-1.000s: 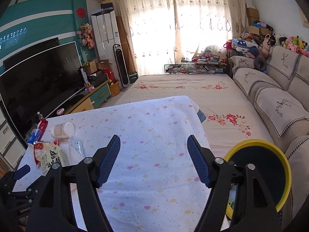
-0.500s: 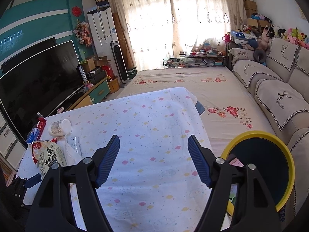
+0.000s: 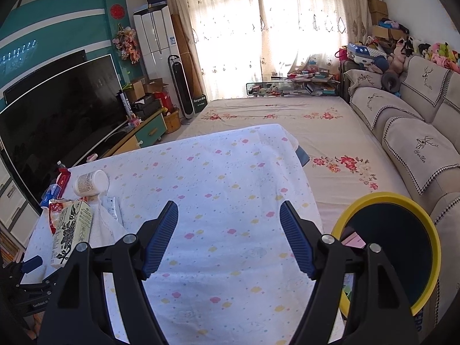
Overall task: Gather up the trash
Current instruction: 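Move the left gripper to the white flower-print tea box and grasp it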
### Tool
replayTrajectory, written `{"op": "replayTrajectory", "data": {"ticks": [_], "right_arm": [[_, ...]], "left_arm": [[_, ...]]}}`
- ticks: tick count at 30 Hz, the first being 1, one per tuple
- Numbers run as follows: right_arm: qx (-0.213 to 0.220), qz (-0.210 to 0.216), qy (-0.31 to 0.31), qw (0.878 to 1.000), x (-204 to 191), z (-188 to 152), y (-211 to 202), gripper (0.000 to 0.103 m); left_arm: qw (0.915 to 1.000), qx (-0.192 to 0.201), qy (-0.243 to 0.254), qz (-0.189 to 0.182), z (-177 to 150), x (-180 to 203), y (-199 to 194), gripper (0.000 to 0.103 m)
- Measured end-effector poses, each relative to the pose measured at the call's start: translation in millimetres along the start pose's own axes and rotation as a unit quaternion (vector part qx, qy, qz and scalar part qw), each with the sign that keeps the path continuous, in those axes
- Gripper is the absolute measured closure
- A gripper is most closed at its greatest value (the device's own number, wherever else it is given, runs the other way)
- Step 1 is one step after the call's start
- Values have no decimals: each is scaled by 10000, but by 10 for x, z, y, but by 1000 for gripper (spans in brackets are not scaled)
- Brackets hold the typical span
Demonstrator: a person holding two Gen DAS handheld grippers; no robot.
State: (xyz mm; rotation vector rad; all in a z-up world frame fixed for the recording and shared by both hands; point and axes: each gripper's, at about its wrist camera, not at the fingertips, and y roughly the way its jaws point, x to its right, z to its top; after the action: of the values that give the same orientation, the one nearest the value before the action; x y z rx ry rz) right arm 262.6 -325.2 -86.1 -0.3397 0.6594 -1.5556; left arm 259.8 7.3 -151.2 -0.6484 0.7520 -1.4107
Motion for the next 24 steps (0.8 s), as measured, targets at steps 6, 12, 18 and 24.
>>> {"op": "replayTrajectory", "data": {"ticks": [6,12,18,24], "right_arm": [[-47,-1,-19,10000,-16,-5,24,34],[-82,-27,-24,10000,-12,-11,55,34],[-107,24,-6,9999,-11,-7,72,34],[-106,75,-8,9999,-17,-9,60,33]], "left_arm": [[9996,31,-232,-145,1,-82,-57,12],[9991,296,70,-280,213,331,-145,8],[9999,65,10,135,440,399,104,8],[9997,-143,-173,40,492,343,302,9]]}}
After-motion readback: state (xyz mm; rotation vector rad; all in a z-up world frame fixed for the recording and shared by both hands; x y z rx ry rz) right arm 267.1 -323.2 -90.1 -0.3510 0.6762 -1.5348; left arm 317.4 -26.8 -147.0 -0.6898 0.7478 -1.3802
